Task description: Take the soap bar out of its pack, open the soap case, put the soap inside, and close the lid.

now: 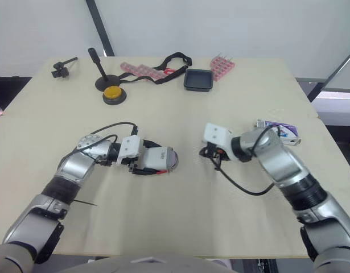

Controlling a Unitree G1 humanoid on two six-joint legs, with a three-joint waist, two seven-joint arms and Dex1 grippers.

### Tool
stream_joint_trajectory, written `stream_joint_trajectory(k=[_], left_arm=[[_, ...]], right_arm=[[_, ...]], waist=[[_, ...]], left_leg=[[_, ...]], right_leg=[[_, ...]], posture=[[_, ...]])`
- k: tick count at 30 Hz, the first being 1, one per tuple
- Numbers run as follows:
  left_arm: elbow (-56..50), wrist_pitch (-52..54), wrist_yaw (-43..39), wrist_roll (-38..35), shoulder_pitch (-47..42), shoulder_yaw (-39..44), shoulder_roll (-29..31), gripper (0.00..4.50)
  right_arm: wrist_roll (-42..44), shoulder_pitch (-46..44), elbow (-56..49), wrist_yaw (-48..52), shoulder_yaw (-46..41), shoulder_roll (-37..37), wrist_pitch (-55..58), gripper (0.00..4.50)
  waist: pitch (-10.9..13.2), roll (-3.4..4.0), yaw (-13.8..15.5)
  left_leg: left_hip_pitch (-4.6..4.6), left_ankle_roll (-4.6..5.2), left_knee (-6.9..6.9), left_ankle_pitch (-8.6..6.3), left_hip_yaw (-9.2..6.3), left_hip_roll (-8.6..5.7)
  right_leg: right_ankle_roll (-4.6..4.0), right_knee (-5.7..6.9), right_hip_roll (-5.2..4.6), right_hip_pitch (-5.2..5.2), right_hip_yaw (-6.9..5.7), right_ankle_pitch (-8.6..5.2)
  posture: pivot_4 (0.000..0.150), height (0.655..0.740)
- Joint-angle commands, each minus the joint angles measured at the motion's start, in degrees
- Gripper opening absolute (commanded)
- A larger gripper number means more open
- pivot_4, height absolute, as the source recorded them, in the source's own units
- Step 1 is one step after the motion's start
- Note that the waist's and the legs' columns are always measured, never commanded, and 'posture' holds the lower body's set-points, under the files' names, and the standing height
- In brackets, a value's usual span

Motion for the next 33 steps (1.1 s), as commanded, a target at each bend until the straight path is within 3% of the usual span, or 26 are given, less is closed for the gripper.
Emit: stream_joint_trajectory(k=[1, 6, 9, 12, 20, 33], left_arm=[[-1.3, -4.5, 1.2, -2.6, 0.9, 3.1, 0.1, 3.48], [-2.2, -6.1, 1.8, -3.7, 2.0, 3.8, -0.4, 3.48], [-6.5, -10.0, 4.7, -5.1, 4.8, 4.8, -2.1, 3.48], [-8.8, -11.8, 6.3, -5.2, 6.4, 5.1, -3.0, 3.48], [-10.7, -15.3, 9.1, -4.2, 7.6, 4.3, -3.6, 3.48], [-13.5, -13.8, 9.5, -4.4, 7.7, 1.3, -4.2, 3.48]], right_arm=[[9.0, 1.7, -4.6, 0.2, -7.6, -0.6, 10.1, 1.83], [17.0, 2.8, -7.3, -3.0, -12.5, 0.9, 21.5, 3.52], [25.7, 3.8, -6.7, -6.7, -23.0, 8.8, 42.7, 4.45], [32.7, 4.5, -5.3, -8.8, -26.1, 11.1, 48.7, 4.48], [45.9, 2.4, -0.9, -20.3, -28.5, 14.0, 48.9, 4.48], [49.7, -3.2, 0.7, -31.1, -24.5, 21.0, 48.9, 4.48]], waist=[[0.0, 0.0, 0.1], [0.0, 0.0, 0.4], [0.0, -0.02, 0.7], [0.0, 0.01, 1.3], [0.0, 0.02, 1.4], [0.0, 0.02, 1.2]], left_leg=[[-0.01, 0.0, 0.0, 0.0, 0.0, 0.0], [0.01, 0.0, 0.02, 0.0, 0.0, 0.01], [0.02, 0.0, 0.02, 0.0, 0.0, 0.03], [-0.02, 0.0, -0.03, 0.0, 0.0, 0.01], [0.04, -0.05, -0.02, 0.03, 0.02, 0.01], [0.05, -0.09, -0.07, 0.04, 0.02, 0.0]], right_leg=[[0.0, -0.01, 0.01, 0.0, -0.01, 0.0], [-0.02, 0.01, 0.0, 0.0, 0.0, -0.01], [-0.05, 0.01, -0.02, 0.0, 0.01, -0.03], [-0.05, -0.09, 0.01, 0.0, -0.03, -0.03], [-0.23, -0.01, -0.05, -0.02, 0.0, -0.14], [0.0, -0.06, 0.03, -0.02, -0.03, -0.01]], posture=[[0.15, 0.7291], [0.15, 0.7291], [0.15, 0.7291], [0.15, 0.7291], [0.15, 0.7291], [0.15, 0.7291]])
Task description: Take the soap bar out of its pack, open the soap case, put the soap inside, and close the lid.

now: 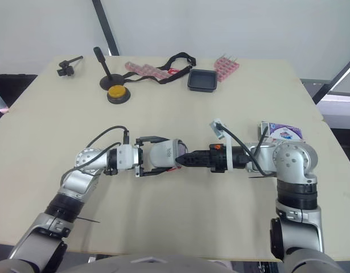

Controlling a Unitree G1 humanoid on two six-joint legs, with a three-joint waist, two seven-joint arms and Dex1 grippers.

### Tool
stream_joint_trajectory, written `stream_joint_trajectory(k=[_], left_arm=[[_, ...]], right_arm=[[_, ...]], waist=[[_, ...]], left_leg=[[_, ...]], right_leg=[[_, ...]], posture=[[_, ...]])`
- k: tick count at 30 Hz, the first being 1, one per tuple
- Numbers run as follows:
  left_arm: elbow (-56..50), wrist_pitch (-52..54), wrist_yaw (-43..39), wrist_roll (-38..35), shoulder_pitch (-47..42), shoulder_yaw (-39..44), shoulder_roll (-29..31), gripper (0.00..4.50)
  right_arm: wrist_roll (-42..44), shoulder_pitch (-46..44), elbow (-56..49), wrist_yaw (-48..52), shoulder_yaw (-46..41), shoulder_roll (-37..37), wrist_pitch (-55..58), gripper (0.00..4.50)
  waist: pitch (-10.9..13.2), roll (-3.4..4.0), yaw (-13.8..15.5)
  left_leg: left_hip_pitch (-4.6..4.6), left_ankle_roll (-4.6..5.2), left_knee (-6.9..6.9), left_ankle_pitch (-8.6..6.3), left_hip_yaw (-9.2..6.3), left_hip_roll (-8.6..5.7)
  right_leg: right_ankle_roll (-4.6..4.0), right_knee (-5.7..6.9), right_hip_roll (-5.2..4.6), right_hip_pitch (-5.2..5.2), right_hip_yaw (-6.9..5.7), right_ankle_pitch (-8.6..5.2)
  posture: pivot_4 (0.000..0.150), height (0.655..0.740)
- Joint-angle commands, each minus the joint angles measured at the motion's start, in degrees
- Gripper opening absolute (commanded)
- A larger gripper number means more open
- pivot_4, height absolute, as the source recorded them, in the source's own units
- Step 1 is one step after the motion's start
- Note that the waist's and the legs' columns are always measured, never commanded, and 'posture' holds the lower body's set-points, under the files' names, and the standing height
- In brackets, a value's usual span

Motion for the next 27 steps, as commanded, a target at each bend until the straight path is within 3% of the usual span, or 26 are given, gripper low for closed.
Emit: stream_joint_trajectory(k=[1, 27], left_arm=[[-2.7, 0.0, 0.5, -0.8, -0.3, -0.1, 0.1, 3.48], [-2.4, -0.1, 0.9, -0.2, -1.0, -0.5, -0.5, 3.48]], right_arm=[[1.4, -1.2, -0.5, -1.2, 0.9, 1.0, 0.4, 4.48], [0.0, -2.4, 1.5, -2.9, 3.6, 3.1, 0.3, 4.48]], waist=[[0.0, 0.0, -0.1], [0.0, 0.0, -0.5]], left_leg=[[0.01, -0.01, -0.01, 0.0, 0.0, 0.0], [0.04, -0.15, -0.17, 0.07, 0.0, 0.0]], right_leg=[[0.0, 0.0, 0.0, 0.0, 0.0, 0.0], [0.02, -0.04, 0.1, 0.0, -0.01, 0.01]], posture=[[0.15, 0.7291], [0.15, 0.7291]])
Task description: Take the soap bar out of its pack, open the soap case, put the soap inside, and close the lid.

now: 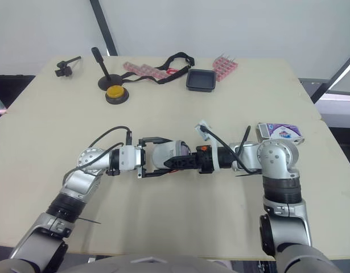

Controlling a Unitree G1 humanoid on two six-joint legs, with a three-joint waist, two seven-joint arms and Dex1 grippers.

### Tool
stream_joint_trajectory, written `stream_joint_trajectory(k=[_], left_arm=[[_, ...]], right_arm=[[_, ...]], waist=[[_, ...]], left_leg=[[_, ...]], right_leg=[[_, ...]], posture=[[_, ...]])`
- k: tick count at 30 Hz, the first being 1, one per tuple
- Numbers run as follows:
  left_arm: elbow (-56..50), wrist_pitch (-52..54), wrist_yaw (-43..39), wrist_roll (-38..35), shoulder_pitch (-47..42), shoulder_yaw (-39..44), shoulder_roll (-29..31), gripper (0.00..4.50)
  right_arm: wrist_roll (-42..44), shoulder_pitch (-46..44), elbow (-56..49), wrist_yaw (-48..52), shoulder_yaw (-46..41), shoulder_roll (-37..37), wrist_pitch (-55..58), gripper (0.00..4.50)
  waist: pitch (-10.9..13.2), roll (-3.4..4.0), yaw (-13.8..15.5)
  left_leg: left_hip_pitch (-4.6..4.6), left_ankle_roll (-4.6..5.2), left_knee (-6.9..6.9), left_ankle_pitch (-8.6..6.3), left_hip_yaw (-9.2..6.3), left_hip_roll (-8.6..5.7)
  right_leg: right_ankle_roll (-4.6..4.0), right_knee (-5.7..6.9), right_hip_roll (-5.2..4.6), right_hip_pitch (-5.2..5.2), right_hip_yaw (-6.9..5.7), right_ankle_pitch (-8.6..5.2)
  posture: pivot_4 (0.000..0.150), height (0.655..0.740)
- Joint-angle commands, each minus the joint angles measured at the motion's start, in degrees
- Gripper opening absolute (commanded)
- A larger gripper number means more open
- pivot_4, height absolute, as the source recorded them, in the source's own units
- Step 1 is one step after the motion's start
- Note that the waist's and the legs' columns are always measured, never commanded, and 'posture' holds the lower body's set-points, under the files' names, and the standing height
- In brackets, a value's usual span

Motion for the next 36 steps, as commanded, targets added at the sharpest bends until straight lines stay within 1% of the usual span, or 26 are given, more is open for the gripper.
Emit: stream_joint_trajectory(k=[1, 2, 5, 9, 10, 24, 26, 32, 34, 36], left_arm=[[-2.2, -0.6, 0.7, -0.6, -0.9, -0.2, -0.2, 3.48], [-2.2, -0.6, 0.8, -0.6, -0.8, -0.2, -0.3, 3.48], [-2.2, -0.5, 0.9, -0.5, -0.9, -0.3, -0.4, 3.48], [-2.2, -0.5, 1.1, -0.5, -1.0, -0.4, -0.3, 3.48], [-2.2, -0.5, 1.1, -0.5, -1.0, -0.5, -0.3, 3.48], [-2.4, 1.5, 1.0, -1.2, -1.0, -0.5, -0.3, 3.48], [-2.5, 2.3, 0.8, -1.7, -1.2, -0.2, -0.2, 4.49], [-2.3, 5.7, -1.0, -4.1, -2.6, 0.3, 0.1, 4.5], [-2.0, 10.4, -3.3, -5.9, -3.5, 0.6, 1.5, 4.5], [-1.2, 14.1, -5.2, -6.9, -4.7, 1.3, 2.9, 4.5]], right_arm=[[0.4, -1.0, -0.5, 0.2, -0.2, 0.2, 0.4, 4.48], [0.3, -1.0, -0.3, 0.0, -0.2, 0.4, 0.3, 4.48], [-0.4, -1.0, 0.5, -0.6, -0.3, 0.8, 0.1, 3.67], [-1.2, -1.1, 1.3, -1.0, -0.3, 1.0, -0.1, 2.36], [-1.2, -1.1, 1.5, -0.9, -0.2, 1.0, 0.0, 2.15], [-0.7, 0.0, 0.4, -0.1, 0.5, 0.6, 0.4, 2.15], [-0.6, 0.2, 0.1, 0.1, 0.5, 0.5, 0.4, 2.15], [-0.5, 0.2, -0.3, 0.5, 0.7, 0.0, 0.0, 2.15], [-1.2, 0.4, -1.0, 1.6, 1.8, -2.3, -0.8, 2.15], [-3.2, 0.1, -1.9, 3.5, 4.3, -6.6, -3.0, 2.15]], waist=[[0.0, 0.0, 0.0], [0.0, 0.0, -0.1], [0.0, 0.0, -0.1], [0.0, 0.0, -0.2], [0.0, 0.0, -0.3], [0.0, 0.0, -0.2], [0.0, 0.0, -0.3], [0.0, 0.0, -0.2], [0.0, 0.0, -0.1], [0.0, 0.01, 0.0]], left_leg=[[0.0, 0.0, 0.0, 0.0, 0.0, 0.0], [0.0, 0.0, -0.01, 0.0, 0.0, 0.0], [0.01, -0.02, -0.03, 0.01, 0.0, 0.0], [0.02, -0.03, -0.05, 0.02, 0.0, 0.0], [0.02, -0.03, -0.06, 0.02, 0.0, 0.0], [0.03, -0.03, -0.07, 0.03, 0.0, 0.0], [0.03, -0.03, -0.07, 0.03, 0.0, 0.0], [0.04, -0.03, -0.08, 0.04, 0.0, 0.0], [0.04, -0.03, -0.08, 0.04, 0.01, 0.0], [0.11, -0.03, -0.07, 0.04, 0.01, 0.0]], right_leg=[[0.0, 0.0, 0.0, 0.0, 0.0, 0.0], [0.0, 0.0, 0.0, 0.0, 0.0, 0.0], [0.0, 0.0, 0.0, 0.0, 0.0, 0.0], [0.0, 0.0, 0.01, 0.0, -0.01, 0.0], [0.0, 0.0, 0.0, 0.0, -0.01, 0.0], [0.0, -0.01, 0.02, 0.0, -0.02, 0.0], [0.0, -0.01, 0.02, 0.0, -0.01, 0.0], [0.0, 0.0, 0.04, 0.0, 0.01, 0.0], [0.0, 0.0, 0.04, 0.0, 0.0, 0.0], [0.0, 0.0, 0.04, 0.0, 0.0, 0.0]], posture=[[0.15, 0.7291], [0.15, 0.7291], [0.15, 0.7291], [0.15, 0.7291], [0.15, 0.7291], [0.15, 0.7291], [0.15, 0.7291], [0.15, 0.7291], [0.15, 0.7291], [0.15, 0.7291]])
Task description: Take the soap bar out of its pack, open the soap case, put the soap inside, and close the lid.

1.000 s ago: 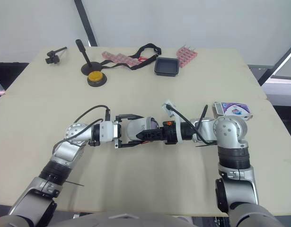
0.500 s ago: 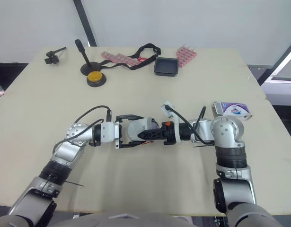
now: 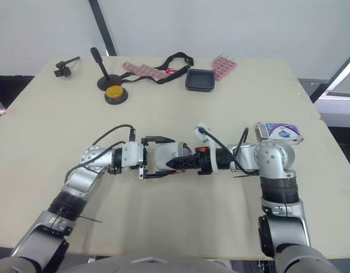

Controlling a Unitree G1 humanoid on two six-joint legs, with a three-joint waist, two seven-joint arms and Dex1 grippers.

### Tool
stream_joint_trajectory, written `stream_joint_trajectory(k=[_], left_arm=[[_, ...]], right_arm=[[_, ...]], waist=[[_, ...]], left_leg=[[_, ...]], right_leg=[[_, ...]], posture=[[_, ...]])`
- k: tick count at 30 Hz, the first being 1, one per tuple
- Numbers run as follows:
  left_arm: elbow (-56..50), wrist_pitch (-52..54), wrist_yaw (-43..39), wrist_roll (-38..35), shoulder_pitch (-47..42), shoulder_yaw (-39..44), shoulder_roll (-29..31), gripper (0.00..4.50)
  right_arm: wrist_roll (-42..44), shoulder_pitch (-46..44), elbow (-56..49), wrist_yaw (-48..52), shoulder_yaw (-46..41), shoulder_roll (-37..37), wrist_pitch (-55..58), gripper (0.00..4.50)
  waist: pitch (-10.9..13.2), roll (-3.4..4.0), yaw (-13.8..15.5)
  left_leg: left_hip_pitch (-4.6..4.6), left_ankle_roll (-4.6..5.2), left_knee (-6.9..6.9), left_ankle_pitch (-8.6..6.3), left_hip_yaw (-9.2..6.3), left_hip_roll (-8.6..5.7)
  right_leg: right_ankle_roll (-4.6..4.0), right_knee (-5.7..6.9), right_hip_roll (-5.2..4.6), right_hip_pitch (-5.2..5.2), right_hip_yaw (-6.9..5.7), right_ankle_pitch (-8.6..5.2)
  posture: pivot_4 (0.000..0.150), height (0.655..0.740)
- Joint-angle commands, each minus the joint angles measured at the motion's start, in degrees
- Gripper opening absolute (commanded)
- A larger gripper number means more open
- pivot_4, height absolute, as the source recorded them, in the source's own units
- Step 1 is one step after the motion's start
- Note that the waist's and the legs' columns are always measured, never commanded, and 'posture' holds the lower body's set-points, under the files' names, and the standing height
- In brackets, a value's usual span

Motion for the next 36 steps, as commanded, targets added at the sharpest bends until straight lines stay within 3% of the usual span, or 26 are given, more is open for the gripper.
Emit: stream_joint_trajectory(k=[1, 7, 12, 16, 25, 36], left_arm=[[-0.6, 5.0, -2.5, -3.1, -2.6, 2.4, 2.9, 4.5], [4.5, 7.2, -7.6, -1.9, -4.1, 2.3, 7.1, 4.5], [3.7, 15.4, -6.7, -4.2, -6.5, 3.0, 5.7, 4.5], [-2.1, 24.7, -4.6, -6.1, -7.7, 2.4, 4.1, 4.5], [-13.0, 41.4, 2.6, -5.6, -10.7, -0.2, 1.7, 4.5], [-14.6, 43.9, 9.9, -1.9, -10.3, -3.4, -1.5, 4.5]], right_arm=[[-2.6, -0.6, -2.8, 3.6, 3.3, -6.6, -2.8, 2.15], [-6.4, -3.7, -2.9, 9.3, 8.0, -14.5, -8.3, 2.15], [-16.6, -9.9, -6.7, 16.5, 21.1, -24.3, -17.6, 2.15], [-30.5, -18.9, -9.9, 24.3, 36.5, -32.1, -27.7, 2.15], [-44.5, -33.5, -12.8, 34.3, 52.2, -31.7, -31.4, 2.15], [-52.2, -36.8, -9.1, 38.9, 57.2, -26.3, -31.3, 2.15]], waist=[[0.0, 0.0, 0.2], [0.0, 0.02, -0.1], [0.0, 0.01, 0.4], [0.1, 0.03, 0.5], [0.1, 0.03, 0.0], [0.1, 0.02, -0.3]], left_leg=[[0.01, 0.0, 0.0, 0.0, 0.0, -0.01], [0.03, -0.06, -0.13, 0.03, 0.04, 0.01], [0.01, -0.05, -0.1, 0.05, 0.03, 0.0], [-0.03, -0.05, -0.1, 0.05, 0.02, 0.01], [-0.08, -0.05, -0.1, 0.04, 0.01, 0.04], [-0.14, -0.04, -0.06, 0.05, -0.03, 0.04]], right_leg=[[0.0, -0.01, 0.0, 0.0, -0.01, 0.0], [0.0, -0.01, 0.07, 0.01, 0.05, 0.0], [0.0, -0.01, 0.06, 0.01, 0.02, 0.0], [0.0, 0.01, 0.06, 0.01, 0.04, 0.0], [0.0, 0.05, 0.12, 0.0, 0.08, 0.0], [-0.02, 0.12, 0.13, 0.0, 0.06, 0.01]], posture=[[0.15, 0.7291], [0.15, 0.7291], [0.15, 0.7291], [0.15, 0.7291], [0.15, 0.7291], [0.15, 0.7291]])
